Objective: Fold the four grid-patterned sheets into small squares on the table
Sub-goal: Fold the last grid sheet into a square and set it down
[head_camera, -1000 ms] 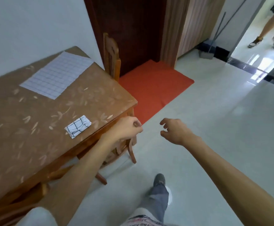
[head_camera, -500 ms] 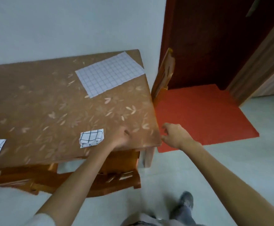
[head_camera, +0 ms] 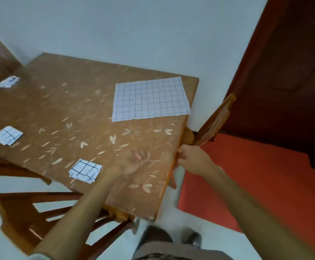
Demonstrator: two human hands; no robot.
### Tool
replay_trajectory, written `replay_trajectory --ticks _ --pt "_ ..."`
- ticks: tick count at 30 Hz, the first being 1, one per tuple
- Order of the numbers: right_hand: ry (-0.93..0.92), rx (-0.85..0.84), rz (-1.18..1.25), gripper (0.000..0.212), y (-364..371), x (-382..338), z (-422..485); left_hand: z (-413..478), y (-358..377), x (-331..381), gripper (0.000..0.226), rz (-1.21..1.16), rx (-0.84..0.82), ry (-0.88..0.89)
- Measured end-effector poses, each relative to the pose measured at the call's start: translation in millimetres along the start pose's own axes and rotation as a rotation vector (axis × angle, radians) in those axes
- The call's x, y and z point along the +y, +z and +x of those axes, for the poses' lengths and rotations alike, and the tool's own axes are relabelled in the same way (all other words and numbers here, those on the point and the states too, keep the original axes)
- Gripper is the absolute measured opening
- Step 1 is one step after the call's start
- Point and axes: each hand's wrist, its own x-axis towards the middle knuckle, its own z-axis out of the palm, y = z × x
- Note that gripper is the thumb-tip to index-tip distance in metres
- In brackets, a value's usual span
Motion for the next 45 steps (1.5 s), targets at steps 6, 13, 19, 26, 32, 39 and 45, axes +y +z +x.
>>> replay_trajectory --ticks 6,13,19,26,32,39,45 --pt "-0.093 -0.016 0.047 0.016 -40.4 26.9 61.9 38.2 0.1 30.0 0.016 -0.114 0.032 -0.143" --pt "-0.016 -0.041 0.044 0.030 -58.2 57.3 162.0 134.3 -0.7 45.4 0.012 -0.038 0.002 -0.108" --pt "0.114 -0.120 0.059 0.029 -74.5 72.6 239.6 222.5 -10.5 77.4 0.027 -0.063 0.034 -0.095" --pt "0.174 -0.156 0.079 0.047 -85.8 101.6 302.4 296.8 8.7 121.7 0.032 -0.076 -0.002 -0.024" --pt "0.128 -0.177 0.102 0.056 -97.3 131.9 343.2 351.3 53.0 161.1 0.056 0.075 0.109 0.057" --pt "-0.056 -0.330 -0.042 0.068 -110.7 174.7 386.1 386.0 91.0 192.1 0.061 0.253 0.161 -0.125" --pt "-0.129 -0.292 -0.043 0.065 -122.4 191.6 424.4 377.5 90.2 176.6 0.013 0.103 0.265 -0.050"
